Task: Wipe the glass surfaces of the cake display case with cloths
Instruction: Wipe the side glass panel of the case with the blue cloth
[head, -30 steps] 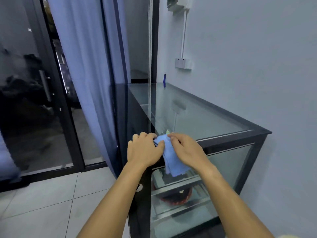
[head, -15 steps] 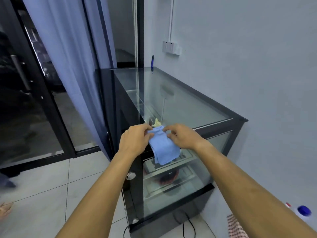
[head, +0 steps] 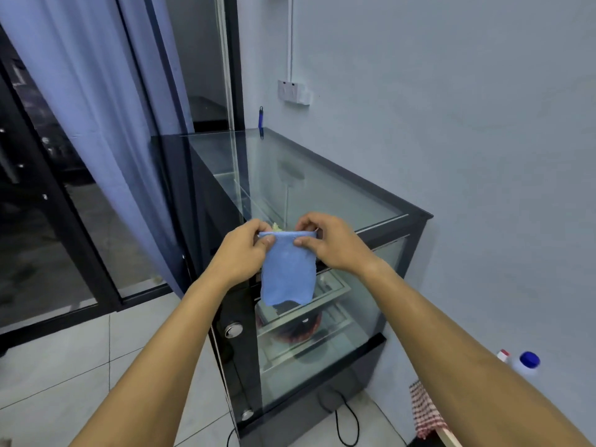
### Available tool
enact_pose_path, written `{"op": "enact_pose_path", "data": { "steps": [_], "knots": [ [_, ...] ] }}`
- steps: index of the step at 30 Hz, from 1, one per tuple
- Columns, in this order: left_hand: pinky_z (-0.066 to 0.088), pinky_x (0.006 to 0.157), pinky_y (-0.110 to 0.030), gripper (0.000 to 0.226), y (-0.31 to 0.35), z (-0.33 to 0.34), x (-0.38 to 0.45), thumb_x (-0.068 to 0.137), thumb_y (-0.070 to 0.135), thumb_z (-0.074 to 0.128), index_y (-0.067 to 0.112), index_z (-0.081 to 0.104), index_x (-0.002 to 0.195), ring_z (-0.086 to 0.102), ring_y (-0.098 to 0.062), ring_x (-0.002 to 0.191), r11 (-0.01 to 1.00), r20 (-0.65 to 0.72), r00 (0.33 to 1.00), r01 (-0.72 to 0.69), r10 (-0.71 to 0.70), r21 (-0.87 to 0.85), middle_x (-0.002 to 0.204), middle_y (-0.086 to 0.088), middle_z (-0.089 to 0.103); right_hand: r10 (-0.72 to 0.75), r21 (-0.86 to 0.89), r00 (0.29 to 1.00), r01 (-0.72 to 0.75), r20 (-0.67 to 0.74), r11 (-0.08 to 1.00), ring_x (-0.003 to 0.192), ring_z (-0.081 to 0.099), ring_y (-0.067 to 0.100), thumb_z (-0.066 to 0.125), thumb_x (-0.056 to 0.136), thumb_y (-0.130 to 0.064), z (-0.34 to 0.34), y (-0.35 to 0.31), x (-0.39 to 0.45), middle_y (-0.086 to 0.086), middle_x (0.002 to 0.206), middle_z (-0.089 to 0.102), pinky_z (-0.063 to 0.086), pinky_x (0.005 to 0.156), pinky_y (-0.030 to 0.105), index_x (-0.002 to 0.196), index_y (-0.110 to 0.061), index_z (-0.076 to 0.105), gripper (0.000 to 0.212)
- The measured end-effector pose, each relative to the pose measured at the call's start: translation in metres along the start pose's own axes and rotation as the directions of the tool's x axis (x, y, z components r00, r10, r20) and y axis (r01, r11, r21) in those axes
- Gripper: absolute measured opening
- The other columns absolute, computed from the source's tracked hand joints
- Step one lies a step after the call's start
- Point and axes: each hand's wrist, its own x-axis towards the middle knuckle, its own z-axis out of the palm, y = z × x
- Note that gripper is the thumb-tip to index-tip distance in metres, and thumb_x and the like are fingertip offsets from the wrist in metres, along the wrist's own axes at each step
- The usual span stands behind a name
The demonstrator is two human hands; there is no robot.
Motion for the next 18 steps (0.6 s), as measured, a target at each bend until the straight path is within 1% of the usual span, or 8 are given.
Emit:
{"op": "enact_pose_path", "data": {
  "steps": [2, 4, 8, 10, 12, 14, 16, 18],
  "knots": [
    [0.051, 0.072, -0.037, 0.01, 0.011, -0.002, -0.003, 0.105, 0.023, 0.058, 0.027, 0.062, 0.096, 0.066, -0.023, 0.079, 0.995, 0.02, 0.999, -0.041, 0.043, -0.092, 0.089, -0.002, 0.072, -0.012, -0.007, 0.996, 0.012, -0.087, 1.0, 0.077, 0.06, 0.005, 0.074, 0.092, -0.036, -0.011, -0.006, -0.023, -0.014, 0.088, 0.066, 0.048, 0.07, 0.024, 0.092, -0.031, 0.067, 0.009],
    [0.054, 0.074, -0.043, 0.01, 0.027, 0.001, -0.009, 0.105, 0.023, 0.06, 0.028, 0.064, 0.097, 0.067, -0.027, 0.079, 0.981, 0.069, 0.992, -0.091, 0.104, -0.169, 0.089, -0.002, 0.074, -0.054, -0.035, 0.982, 0.048, -0.179, 0.998, 0.094, 0.061, 0.007, 0.075, 0.091, -0.038, -0.02, -0.009, -0.052, -0.013, 0.1, 0.063, 0.05, 0.08, 0.026, 0.091, -0.028, 0.066, 0.013],
    [0.053, 0.067, -0.04, 0.009, 0.056, 0.027, -0.021, 0.103, 0.023, 0.061, 0.028, 0.065, 0.097, 0.061, -0.023, 0.066, 0.954, 0.159, 0.959, -0.195, 0.234, -0.228, 0.079, -0.003, 0.072, -0.073, 0.007, 0.937, 0.08, -0.342, 0.997, 0.125, 0.053, 0.008, 0.076, 0.089, -0.018, -0.025, -0.011, -0.116, -0.006, 0.124, 0.061, 0.039, 0.102, 0.018, 0.091, -0.018, 0.064, 0.012],
    [0.047, 0.059, -0.034, 0.011, 0.067, 0.049, -0.03, 0.102, 0.019, 0.061, 0.027, 0.065, 0.096, 0.053, -0.016, 0.059, 0.949, 0.224, 0.935, -0.23, 0.277, -0.215, 0.074, -0.005, 0.068, -0.036, 0.021, 0.918, 0.048, -0.394, 0.999, 0.121, 0.055, 0.006, 0.076, 0.087, -0.012, -0.022, -0.008, -0.145, -0.006, 0.121, 0.065, 0.04, 0.101, 0.019, 0.088, -0.016, 0.063, 0.013],
    [0.049, 0.06, -0.027, 0.017, 0.073, 0.076, -0.041, 0.1, 0.011, 0.062, 0.027, 0.066, 0.095, 0.057, -0.012, 0.064, 0.934, 0.281, 0.9, -0.273, 0.333, -0.232, 0.08, 0.005, 0.068, 0.101, 0.107, 0.922, -0.065, -0.373, 0.992, 0.095, 0.06, 0.004, 0.073, 0.088, -0.01, -0.015, 0.003, -0.175, -0.013, 0.096, 0.066, 0.045, 0.083, 0.02, 0.084, -0.017, 0.058, 0.017],
    [0.053, 0.071, -0.035, 0.023, 0.072, 0.107, -0.049, 0.098, 0.005, 0.062, 0.027, 0.065, 0.094, 0.063, -0.016, 0.077, 0.919, 0.338, 0.861, -0.307, 0.379, -0.248, 0.089, 0.01, 0.069, 0.306, 0.246, 0.906, -0.238, -0.293, 0.94, 0.073, 0.055, 0.003, 0.069, 0.091, -0.014, -0.006, 0.018, -0.203, -0.011, 0.077, 0.061, 0.045, 0.068, 0.022, 0.088, -0.021, 0.056, 0.015],
    [0.053, 0.073, -0.045, 0.021, 0.071, 0.143, -0.054, 0.1, 0.009, 0.061, 0.029, 0.064, 0.095, 0.065, -0.021, 0.079, 0.917, 0.464, 0.792, -0.322, 0.397, -0.235, 0.087, 0.005, 0.07, 0.469, 0.338, 0.86, -0.388, -0.2, 0.857, 0.073, 0.059, 0.0, 0.069, 0.093, -0.025, 0.003, 0.035, -0.232, -0.013, 0.08, 0.065, 0.05, 0.069, 0.024, 0.098, -0.03, 0.059, 0.012],
    [0.054, 0.067, -0.042, 0.014, 0.074, 0.178, -0.062, 0.101, 0.02, 0.064, 0.033, 0.064, 0.096, 0.064, -0.016, 0.073, 0.914, 0.57, 0.715, -0.313, 0.406, -0.259, 0.081, 0.006, 0.069, 0.528, 0.328, 0.834, -0.46, -0.16, 0.825, 0.068, 0.056, -0.002, 0.065, 0.096, -0.028, 0.009, 0.055, -0.259, -0.021, 0.074, 0.062, 0.044, 0.064, 0.02, 0.087, -0.038, 0.058, 0.015]
  ]
}}
